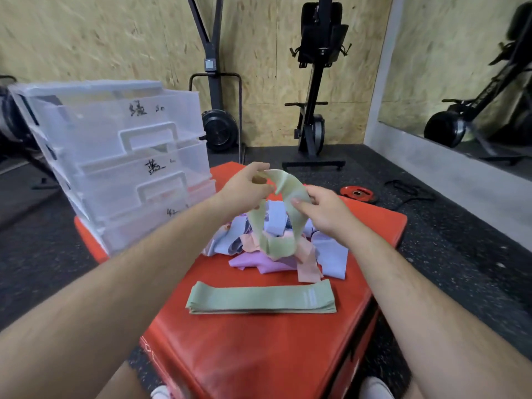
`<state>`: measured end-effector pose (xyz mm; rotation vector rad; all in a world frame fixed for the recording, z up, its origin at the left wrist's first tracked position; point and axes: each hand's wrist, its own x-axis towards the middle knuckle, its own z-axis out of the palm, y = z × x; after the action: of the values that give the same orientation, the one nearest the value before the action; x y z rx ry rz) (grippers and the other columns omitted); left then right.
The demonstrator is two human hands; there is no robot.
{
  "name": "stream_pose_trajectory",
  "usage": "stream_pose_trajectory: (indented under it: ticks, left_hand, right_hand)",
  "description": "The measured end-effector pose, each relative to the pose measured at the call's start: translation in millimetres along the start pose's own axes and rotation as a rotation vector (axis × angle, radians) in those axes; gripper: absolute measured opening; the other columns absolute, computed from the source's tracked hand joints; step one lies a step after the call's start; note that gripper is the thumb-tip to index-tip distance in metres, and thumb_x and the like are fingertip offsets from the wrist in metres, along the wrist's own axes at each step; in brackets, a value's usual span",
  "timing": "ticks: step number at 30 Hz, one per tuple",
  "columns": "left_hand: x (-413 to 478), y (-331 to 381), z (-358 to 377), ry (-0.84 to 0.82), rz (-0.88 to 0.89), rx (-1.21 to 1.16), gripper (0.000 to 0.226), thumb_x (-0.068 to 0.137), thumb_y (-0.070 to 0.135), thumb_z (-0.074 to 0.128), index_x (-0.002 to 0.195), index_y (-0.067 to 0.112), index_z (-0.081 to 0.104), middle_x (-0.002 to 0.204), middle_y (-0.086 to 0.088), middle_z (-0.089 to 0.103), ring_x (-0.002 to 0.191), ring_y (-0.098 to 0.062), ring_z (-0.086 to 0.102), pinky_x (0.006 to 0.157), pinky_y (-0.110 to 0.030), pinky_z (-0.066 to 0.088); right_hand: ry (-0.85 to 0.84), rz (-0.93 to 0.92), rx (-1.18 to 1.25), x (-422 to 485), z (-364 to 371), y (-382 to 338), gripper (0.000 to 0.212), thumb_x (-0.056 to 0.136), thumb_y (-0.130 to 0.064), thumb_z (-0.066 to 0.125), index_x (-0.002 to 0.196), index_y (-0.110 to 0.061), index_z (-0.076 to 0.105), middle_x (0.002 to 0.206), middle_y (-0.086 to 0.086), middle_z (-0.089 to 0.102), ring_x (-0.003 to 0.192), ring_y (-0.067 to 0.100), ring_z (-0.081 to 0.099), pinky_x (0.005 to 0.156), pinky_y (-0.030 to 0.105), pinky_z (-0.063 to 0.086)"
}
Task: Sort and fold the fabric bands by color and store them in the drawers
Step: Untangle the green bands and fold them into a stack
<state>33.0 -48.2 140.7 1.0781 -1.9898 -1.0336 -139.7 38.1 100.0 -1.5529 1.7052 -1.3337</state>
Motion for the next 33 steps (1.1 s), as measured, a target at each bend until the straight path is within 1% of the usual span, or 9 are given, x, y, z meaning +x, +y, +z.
stream_pose_trajectory:
  ticks: [4, 7, 11, 16, 20, 23, 28, 31, 33]
  left_hand:
    - [-12, -33, 12, 0.046, -0.012, -0.105, 0.051, 0.092, 0.03, 0.063, 0.138, 0.037, 0.042, 0.098, -0.006, 0.071, 0.08, -0.017, 0.072, 0.067, -0.035, 0.056]
    - [-26, -43, 20, -0.014, -0.016, -0.2, 0.046, 0.096, 0.042, 0.058, 0.138, 0.033, 0.042, 0.096, -0.005, 0.072, 0.071, -0.01, 0.069, 0.067, -0.031, 0.053]
    - [-33, -42, 25, -0.11, 0.001, -0.292, 0.045, 0.095, 0.043, 0.059, 0.136, 0.031, 0.044, 0.097, -0.001, 0.073, 0.078, -0.008, 0.071, 0.072, -0.028, 0.057]
    - [-21, -48, 24, 0.038, -0.055, -0.449, 0.035, 0.089, 0.044, 0.068, 0.117, 0.023, 0.064, 0.1, -0.001, 0.072, 0.083, -0.016, 0.069, 0.076, -0.034, 0.054]
    - [-19, -52, 19, 0.097, -0.054, -0.495, 0.01, 0.089, 0.015, 0.071, 0.099, 0.015, 0.07, 0.081, 0.001, 0.071, 0.069, -0.012, 0.064, 0.073, -0.031, 0.053]
    - [-20, -50, 15, 0.15, -0.043, -0.511, 0.012, 0.089, 0.007, 0.068, 0.099, 0.012, 0.07, 0.081, 0.0, 0.069, 0.067, -0.007, 0.066, 0.063, -0.02, 0.051]
    - [-25, -51, 9, 0.145, 0.036, -0.446, 0.012, 0.09, 0.008, 0.068, 0.097, 0.017, 0.071, 0.08, 0.002, 0.067, 0.068, -0.002, 0.062, 0.058, -0.013, 0.047]
    - [-25, -57, 10, 0.199, 0.103, -0.266, 0.01, 0.089, 0.013, 0.07, 0.095, 0.021, 0.072, 0.078, 0.007, 0.062, 0.062, 0.002, 0.054, 0.057, -0.012, 0.043]
    - [-24, -59, 9, 0.24, 0.099, -0.212, 0.007, 0.09, 0.019, 0.069, 0.096, 0.021, 0.072, 0.072, 0.006, 0.056, 0.058, -0.002, 0.052, 0.056, -0.017, 0.044]
  right_hand:
    - [-0.041, 0.022, 0.06, 1, 4, -3, 0.022, 0.097, -0.023, 0.064, 0.1, -0.003, 0.071, 0.083, 0.005, 0.067, 0.072, 0.011, 0.057, 0.062, 0.026, 0.045]
    - [0.003, 0.047, 0.119, 9, 8, -5, 0.022, 0.097, -0.027, 0.063, 0.097, -0.008, 0.074, 0.086, 0.003, 0.073, 0.076, 0.017, 0.065, 0.071, 0.035, 0.052]
    - [-0.006, 0.091, 0.224, 17, 13, -6, 0.022, 0.095, -0.027, 0.062, 0.101, -0.01, 0.075, 0.1, 0.015, 0.076, 0.1, 0.038, 0.07, 0.092, 0.052, 0.054]
    - [-0.146, 0.091, 0.158, 14, 19, -6, 0.019, 0.089, -0.021, 0.063, 0.1, -0.013, 0.077, 0.104, 0.015, 0.075, 0.089, 0.02, 0.067, 0.083, 0.038, 0.05]
    - [-0.199, 0.088, 0.079, 9, 24, -7, 0.023, 0.085, -0.014, 0.066, 0.105, -0.005, 0.074, 0.103, 0.019, 0.072, 0.084, 0.015, 0.06, 0.078, 0.034, 0.046]
    - [-0.162, 0.12, 0.077, 8, 26, -7, 0.019, 0.086, -0.009, 0.065, 0.102, -0.001, 0.07, 0.093, 0.01, 0.066, 0.082, 0.017, 0.058, 0.076, 0.037, 0.047]
    - [-0.012, 0.081, 0.079, 8, 29, -2, 0.03, 0.087, -0.021, 0.073, 0.114, -0.02, 0.06, 0.112, -0.002, 0.063, 0.095, 0.013, 0.063, 0.072, 0.031, 0.055]
    - [0.02, -0.049, -0.023, 6, 39, 1, 0.007, 0.088, -0.016, 0.073, 0.09, -0.015, 0.066, 0.086, -0.002, 0.066, 0.074, 0.011, 0.059, 0.067, 0.025, 0.047]
    - [0.091, -0.147, -0.095, 6, 45, 2, 0.01, 0.086, -0.014, 0.074, 0.083, -0.015, 0.064, 0.076, -0.004, 0.062, 0.066, 0.008, 0.054, 0.064, 0.02, 0.044]
